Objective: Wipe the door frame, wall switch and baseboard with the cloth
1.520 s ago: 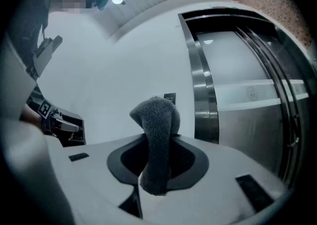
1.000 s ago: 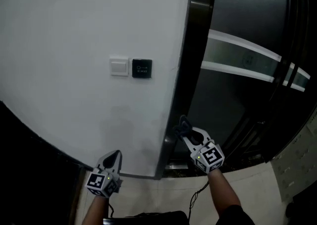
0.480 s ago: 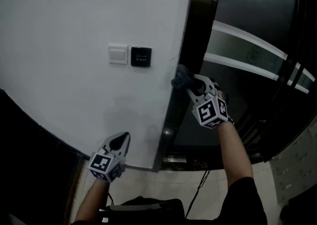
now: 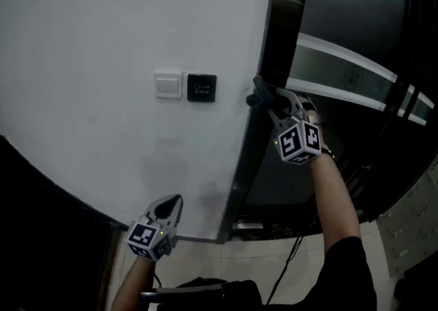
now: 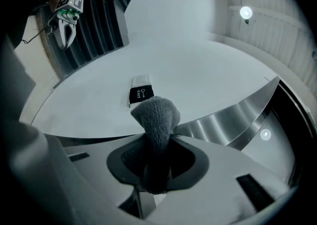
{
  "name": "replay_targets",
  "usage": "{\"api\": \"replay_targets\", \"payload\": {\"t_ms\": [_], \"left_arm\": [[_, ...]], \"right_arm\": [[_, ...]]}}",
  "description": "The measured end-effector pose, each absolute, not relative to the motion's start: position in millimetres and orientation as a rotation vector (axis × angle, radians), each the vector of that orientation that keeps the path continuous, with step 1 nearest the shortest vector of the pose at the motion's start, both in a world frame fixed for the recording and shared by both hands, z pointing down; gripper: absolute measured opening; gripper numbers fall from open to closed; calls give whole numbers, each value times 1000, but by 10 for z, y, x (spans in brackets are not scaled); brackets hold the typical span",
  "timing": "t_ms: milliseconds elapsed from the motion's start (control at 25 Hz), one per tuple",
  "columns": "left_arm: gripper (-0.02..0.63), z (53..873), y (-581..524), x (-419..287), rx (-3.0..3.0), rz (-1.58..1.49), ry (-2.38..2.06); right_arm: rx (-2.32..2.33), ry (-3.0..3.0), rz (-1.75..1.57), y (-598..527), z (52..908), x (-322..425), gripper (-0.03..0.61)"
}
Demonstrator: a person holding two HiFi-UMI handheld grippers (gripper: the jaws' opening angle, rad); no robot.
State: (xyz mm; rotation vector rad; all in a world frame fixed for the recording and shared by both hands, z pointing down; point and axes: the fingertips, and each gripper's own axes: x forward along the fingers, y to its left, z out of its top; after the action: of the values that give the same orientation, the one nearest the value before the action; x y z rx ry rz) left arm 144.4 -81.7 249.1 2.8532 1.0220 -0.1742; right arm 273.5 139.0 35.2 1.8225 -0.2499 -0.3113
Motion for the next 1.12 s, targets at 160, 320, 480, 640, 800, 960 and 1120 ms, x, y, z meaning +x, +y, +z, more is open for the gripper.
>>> {"api": "replay_targets", "payload": {"t_ms": [160, 320, 480, 640, 800, 960, 1120], "left_arm": [[-8, 2549, -844, 1497, 2855, -147, 1030], [-8, 2618, -867, 1544, 2857, -126, 1027], [-8, 2684, -916, 1633, 2854, -105, 999], [-8, 2698, -898, 1655, 2845, -100, 990], [-8, 2748, -854, 1663, 2843, -83, 996], [-8, 2805, -819, 1667, 2850, -59, 997], [-8, 2843, -799, 1669, 2855, -44, 994]], "right_arm": [[1827, -269, -287, 1396, 624, 2749, 89], [1764, -307, -239, 1437, 1050, 2814, 89], [1786, -330, -211, 1434, 1249, 2836, 89], [1790, -371, -159, 1414, 1556, 2838, 89], [1824, -408, -118, 1404, 1824, 2843, 89], [1839, -445, -79, 1392, 2078, 2846, 89], [1852, -472, -48, 1411, 2294, 2853, 89]]}}
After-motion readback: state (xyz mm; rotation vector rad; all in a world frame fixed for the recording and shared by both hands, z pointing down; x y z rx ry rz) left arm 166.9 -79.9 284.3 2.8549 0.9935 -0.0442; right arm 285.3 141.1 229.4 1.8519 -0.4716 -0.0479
